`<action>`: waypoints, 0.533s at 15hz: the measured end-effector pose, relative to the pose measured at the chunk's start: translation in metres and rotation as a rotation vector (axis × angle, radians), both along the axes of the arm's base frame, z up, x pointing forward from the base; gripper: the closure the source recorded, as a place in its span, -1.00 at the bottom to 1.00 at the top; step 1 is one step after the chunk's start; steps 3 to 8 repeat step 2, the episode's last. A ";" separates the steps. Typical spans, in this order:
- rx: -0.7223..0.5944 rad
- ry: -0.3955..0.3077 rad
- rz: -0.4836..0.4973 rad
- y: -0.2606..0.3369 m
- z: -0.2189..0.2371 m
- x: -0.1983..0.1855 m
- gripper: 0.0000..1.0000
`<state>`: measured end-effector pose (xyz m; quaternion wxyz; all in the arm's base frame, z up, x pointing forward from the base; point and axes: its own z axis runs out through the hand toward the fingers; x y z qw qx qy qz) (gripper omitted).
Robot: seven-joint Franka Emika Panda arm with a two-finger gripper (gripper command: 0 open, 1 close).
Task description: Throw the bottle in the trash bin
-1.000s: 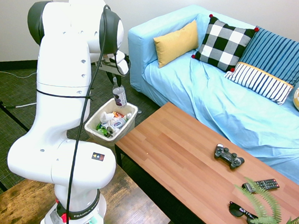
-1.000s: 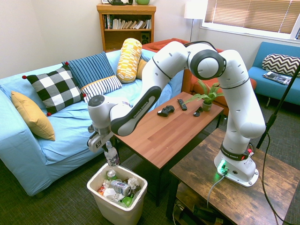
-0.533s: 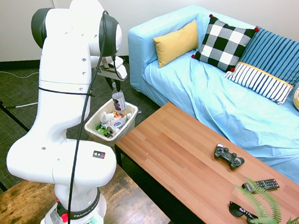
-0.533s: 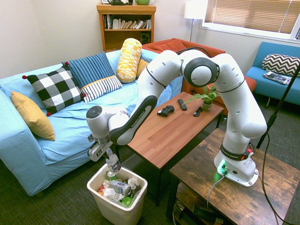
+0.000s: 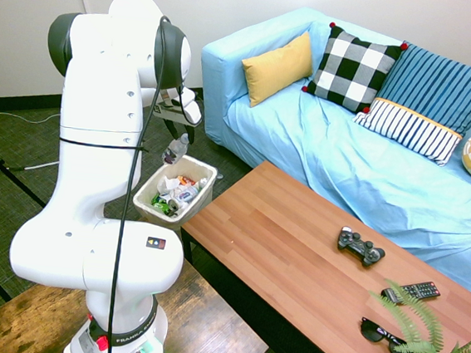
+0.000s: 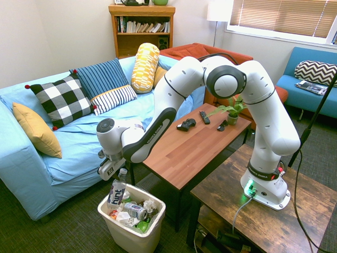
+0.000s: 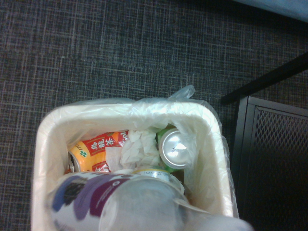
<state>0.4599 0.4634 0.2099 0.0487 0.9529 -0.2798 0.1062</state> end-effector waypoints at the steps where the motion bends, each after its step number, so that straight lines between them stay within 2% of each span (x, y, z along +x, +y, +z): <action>1: 0.001 -0.001 0.000 0.001 0.000 -0.001 -1.00; 8: 0.002 -0.002 -0.002 0.003 0.001 -0.002 -1.00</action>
